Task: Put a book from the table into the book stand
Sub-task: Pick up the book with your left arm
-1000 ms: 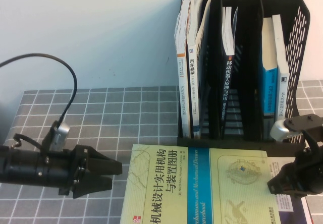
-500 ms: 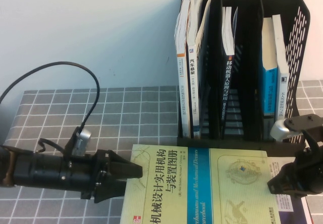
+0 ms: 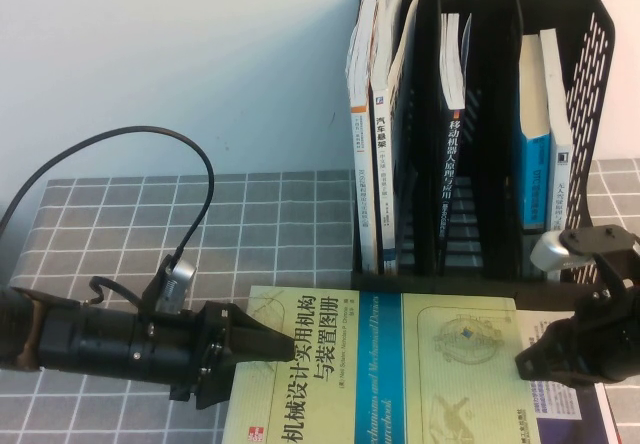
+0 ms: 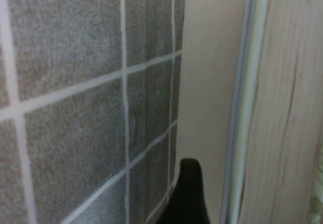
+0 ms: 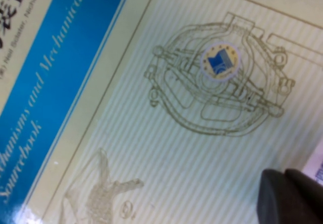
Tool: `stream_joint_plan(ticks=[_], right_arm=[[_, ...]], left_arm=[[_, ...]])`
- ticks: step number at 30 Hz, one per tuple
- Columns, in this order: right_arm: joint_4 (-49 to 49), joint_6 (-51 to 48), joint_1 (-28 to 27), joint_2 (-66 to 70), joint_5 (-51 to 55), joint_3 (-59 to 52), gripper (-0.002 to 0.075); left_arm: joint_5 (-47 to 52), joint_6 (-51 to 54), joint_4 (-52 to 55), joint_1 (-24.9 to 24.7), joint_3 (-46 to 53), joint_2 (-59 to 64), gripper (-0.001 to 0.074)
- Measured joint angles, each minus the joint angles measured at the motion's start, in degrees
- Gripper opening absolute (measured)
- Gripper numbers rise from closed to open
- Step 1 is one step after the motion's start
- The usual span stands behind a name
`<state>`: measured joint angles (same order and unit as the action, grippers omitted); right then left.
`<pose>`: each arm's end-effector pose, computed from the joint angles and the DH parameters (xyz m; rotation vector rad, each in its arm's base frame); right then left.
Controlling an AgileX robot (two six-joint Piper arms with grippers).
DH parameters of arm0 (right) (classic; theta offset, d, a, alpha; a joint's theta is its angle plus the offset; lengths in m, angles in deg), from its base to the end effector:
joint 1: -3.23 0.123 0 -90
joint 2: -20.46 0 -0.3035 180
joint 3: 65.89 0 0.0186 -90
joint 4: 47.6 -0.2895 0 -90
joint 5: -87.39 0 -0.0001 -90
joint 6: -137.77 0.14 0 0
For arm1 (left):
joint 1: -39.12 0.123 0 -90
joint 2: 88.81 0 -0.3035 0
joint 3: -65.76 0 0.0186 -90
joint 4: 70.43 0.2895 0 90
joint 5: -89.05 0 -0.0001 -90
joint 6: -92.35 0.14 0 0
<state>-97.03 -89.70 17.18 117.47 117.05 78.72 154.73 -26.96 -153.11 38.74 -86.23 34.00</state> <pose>0.3005 0.1289 0.1274 -0.4931 2.6075 0.5811 0.3349 -0.1288 0.0762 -0.0692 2.5757 -1.6496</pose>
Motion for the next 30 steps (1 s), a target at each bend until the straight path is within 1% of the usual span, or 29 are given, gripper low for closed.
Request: stream_joint_plan(ticks=[3, 6, 8, 13, 22, 25, 30], right_arm=[[-1.8, -1.0, 0.0, 0.1, 0.3, 0.0, -0.0003], [-2.8, -1.4, 0.3, 0.1, 1.2, 0.0, -0.0003], [-3.0, -1.6, 0.5, 0.1, 1.4, 0.0, -0.0002], [-3.1, -2.2, 0.5, 0.1, 1.4, 0.0, -0.0002], [-3.3, -2.9, 0.5, 0.1, 1.4, 0.0, -0.0002], [-2.8, -3.1, 0.5, -0.4, 1.4, 0.0, -0.0003], [-2.3, -3.1, 0.5, -5.9, 1.1, 0.0, -0.0002]], left_arm=[[0.0, -0.1, 0.3, 0.0, 0.0, 0.0, 0.0542], [0.0, -0.1, 0.6, 0.0, 0.0, 0.0, 0.0503], [0.0, -0.1, 0.9, 0.0, 0.0, 0.0, 0.0461], [-0.8, -0.1, 1.9, 0.0, 0.0, 0.0, 0.0314], [-0.4, -0.4, 2.2, 0.2, 0.0, -0.1, 0.0308], [-0.2, -1.5, 3.2, 1.2, 0.0, -1.6, 0.0302], [0.3, -4.1, 5.3, 4.3, 0.0, -8.4, 0.0256]])
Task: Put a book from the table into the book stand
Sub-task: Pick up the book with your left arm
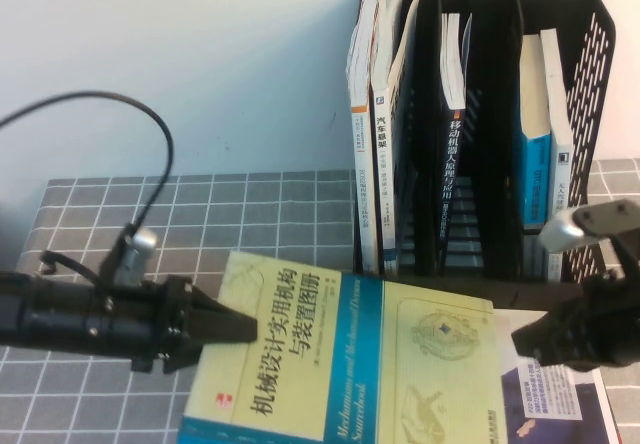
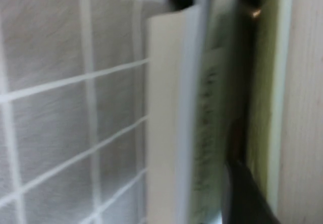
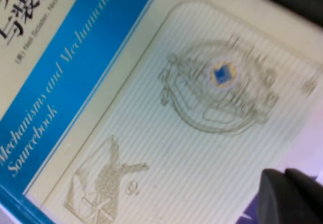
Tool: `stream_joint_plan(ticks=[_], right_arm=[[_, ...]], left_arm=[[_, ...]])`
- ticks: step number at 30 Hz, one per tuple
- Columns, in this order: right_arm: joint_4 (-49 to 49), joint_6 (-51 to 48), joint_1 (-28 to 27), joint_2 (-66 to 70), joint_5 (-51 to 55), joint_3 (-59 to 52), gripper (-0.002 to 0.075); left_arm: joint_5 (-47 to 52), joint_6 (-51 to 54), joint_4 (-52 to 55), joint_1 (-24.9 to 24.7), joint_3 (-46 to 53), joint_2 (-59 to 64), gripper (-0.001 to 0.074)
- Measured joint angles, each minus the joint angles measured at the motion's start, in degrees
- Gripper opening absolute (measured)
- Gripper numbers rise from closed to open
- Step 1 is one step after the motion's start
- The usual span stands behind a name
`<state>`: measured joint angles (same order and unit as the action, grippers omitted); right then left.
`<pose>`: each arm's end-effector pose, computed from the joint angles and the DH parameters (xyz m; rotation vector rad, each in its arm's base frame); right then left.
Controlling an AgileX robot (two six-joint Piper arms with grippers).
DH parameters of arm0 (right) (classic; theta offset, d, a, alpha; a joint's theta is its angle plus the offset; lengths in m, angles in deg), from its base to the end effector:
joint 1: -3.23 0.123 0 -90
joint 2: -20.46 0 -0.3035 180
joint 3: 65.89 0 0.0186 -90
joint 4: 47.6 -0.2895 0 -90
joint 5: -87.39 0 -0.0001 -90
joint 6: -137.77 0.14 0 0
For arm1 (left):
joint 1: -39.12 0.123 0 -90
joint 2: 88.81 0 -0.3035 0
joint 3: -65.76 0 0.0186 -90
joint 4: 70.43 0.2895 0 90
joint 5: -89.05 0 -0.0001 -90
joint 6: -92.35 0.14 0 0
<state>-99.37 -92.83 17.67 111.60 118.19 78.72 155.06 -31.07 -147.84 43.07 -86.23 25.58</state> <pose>0.2957 0.1344 0.1618 -0.5454 2.4875 0.6058 0.3371 -0.1019 0.1194 -0.0335 2.5375 -1.5561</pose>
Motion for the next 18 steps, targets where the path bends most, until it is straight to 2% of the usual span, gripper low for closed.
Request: stream_joint_plan(ticks=[5, 12, 18], right_arm=[[0.0, 0.0, 0.0, -6.3, -0.2, 0.0, -0.0003], [1.6, -0.1, 0.0, -11.1, -0.4, 0.0, -0.0002], [2.6, -0.1, 0.0, -11.7, -0.4, 0.0, -0.0002]], left_arm=[[0.1, -4.2, 0.1, 0.7, 0.0, -8.5, 0.0210], [-1.7, -10.4, 2.0, 0.9, -0.1, -17.3, 0.0200], [-1.6, -15.5, 5.6, 0.9, -4.0, -23.9, 0.0195]])
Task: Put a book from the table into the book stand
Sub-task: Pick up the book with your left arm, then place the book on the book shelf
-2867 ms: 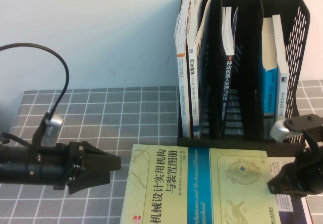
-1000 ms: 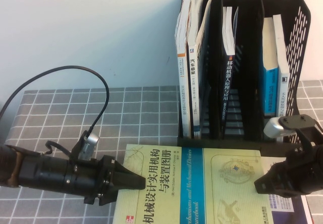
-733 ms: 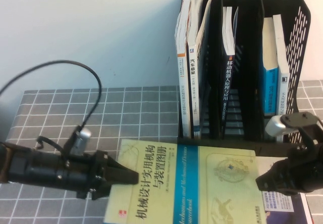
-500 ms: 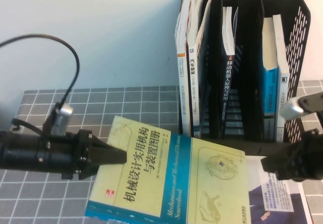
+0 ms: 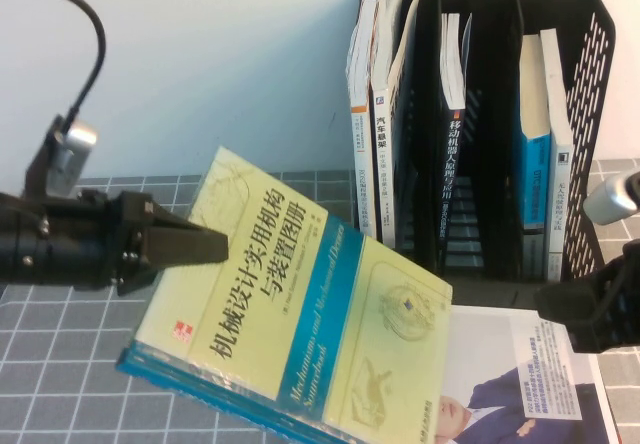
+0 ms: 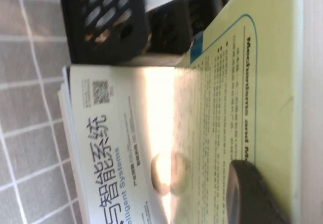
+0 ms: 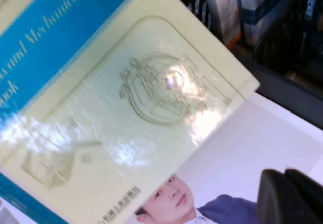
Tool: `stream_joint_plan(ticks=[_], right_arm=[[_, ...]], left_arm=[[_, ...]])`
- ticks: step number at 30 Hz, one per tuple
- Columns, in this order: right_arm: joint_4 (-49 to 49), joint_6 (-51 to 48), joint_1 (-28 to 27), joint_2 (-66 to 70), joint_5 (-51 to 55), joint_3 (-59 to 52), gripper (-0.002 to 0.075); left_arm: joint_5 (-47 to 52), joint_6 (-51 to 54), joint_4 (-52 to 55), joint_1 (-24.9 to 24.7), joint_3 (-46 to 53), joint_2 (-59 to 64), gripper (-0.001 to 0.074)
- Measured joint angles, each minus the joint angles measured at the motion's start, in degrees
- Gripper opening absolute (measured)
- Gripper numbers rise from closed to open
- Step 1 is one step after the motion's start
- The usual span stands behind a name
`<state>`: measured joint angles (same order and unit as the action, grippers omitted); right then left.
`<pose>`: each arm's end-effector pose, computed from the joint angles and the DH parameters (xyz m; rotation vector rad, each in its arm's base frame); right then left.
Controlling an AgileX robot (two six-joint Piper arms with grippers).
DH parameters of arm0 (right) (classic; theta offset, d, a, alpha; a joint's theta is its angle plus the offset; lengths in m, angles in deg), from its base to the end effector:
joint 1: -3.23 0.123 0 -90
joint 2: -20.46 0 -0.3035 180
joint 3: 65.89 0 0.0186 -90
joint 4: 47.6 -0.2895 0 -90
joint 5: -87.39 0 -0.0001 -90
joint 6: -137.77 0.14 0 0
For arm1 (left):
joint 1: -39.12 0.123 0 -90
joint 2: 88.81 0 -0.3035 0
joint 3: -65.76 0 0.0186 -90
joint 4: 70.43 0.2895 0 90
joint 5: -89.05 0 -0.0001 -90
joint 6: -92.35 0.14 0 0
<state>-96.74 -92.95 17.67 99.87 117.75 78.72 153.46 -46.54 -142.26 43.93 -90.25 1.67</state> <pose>0.2820 0.1279 0.2241 -0.5991 2.2787 0.5372 0.3213 -0.0934 0.2626 0.0456 2.3489 -1.3488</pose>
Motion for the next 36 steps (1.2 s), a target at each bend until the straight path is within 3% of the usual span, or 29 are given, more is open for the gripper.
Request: stream_joint_plan(ticks=[6, 13, 21, 29, 36], right_arm=[[0.3, -0.3, 0.0, 0.0, -2.4, 0.0, -0.0002], [0.3, -0.8, 0.0, -2.2, -5.1, -0.1, -0.0002], [0.3, -0.9, 0.0, -9.1, -9.0, -0.1, -0.0003], [0.3, -0.9, 0.0, -15.5, -12.5, -0.1, -0.0003], [0.3, -0.9, 0.0, -16.0, -12.5, -0.1, -0.0002]], left_arm=[[0.0, -3.5, 2.8, -2.0, -4.7, -3.1, 0.0195], [0.1, -8.5, 3.6, -10.8, -10.2, -4.1, 0.0195], [-7.7, -18.2, 10.2, -19.2, -18.9, -4.8, 0.0195], [-10.6, -28.6, 24.9, -20.0, -27.6, -4.8, 0.0195], [-12.4, -30.7, 23.1, -20.0, -30.3, -4.7, 0.0195]])
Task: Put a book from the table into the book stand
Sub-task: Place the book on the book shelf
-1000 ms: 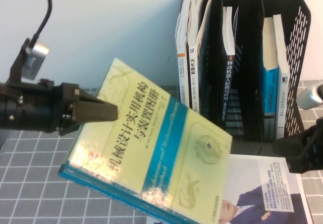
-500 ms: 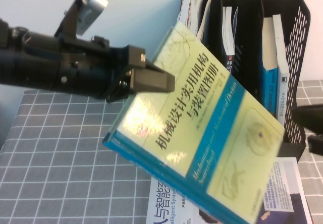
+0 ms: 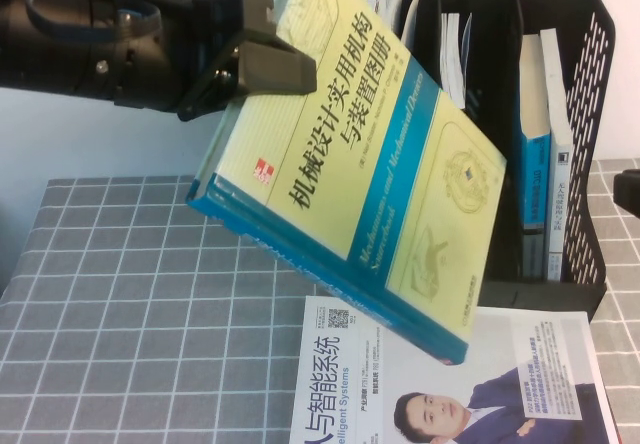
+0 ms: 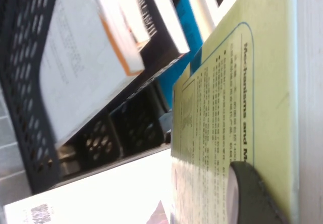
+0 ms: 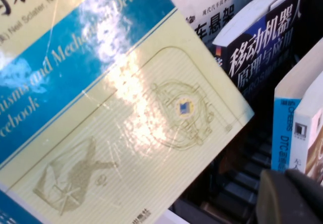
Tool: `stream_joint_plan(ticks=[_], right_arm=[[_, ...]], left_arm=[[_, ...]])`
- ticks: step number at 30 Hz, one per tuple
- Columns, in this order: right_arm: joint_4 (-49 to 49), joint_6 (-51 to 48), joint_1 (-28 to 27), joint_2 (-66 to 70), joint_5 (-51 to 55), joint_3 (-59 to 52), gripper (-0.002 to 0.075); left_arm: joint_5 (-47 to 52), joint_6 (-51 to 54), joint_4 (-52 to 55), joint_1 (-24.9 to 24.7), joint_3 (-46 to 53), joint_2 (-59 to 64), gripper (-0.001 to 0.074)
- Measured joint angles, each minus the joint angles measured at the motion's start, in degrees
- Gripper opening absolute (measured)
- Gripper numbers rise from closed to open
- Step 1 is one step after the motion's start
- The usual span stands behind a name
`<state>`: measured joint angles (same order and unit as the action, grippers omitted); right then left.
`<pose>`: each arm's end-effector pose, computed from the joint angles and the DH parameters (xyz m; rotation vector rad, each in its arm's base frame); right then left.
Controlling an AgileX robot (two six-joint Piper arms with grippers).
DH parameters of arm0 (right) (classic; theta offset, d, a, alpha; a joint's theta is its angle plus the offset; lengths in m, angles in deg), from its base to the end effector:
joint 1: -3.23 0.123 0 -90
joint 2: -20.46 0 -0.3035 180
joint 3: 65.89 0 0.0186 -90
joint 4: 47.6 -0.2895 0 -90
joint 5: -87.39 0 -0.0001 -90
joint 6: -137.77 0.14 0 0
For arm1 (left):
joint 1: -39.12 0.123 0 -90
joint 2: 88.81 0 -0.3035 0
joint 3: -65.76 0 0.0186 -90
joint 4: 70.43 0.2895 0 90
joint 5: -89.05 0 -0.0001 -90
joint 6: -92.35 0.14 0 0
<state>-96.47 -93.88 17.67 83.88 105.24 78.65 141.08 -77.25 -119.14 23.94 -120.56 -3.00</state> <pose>0.2634 0.1013 0.3196 -0.4667 1.8826 0.3444 0.3228 -0.1736 0.4408 0.2283 2.1472 -1.0736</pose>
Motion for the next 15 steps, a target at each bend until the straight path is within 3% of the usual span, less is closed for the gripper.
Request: stream_joint_plan(ticks=[15], right_arm=[[0.0, -0.2, 0.0, 0.0, -0.4, 0.0, -0.0003]], left_arm=[[-9.7, -1.3, -2.0, -0.9, -0.1, 2.3, 0.0195]])
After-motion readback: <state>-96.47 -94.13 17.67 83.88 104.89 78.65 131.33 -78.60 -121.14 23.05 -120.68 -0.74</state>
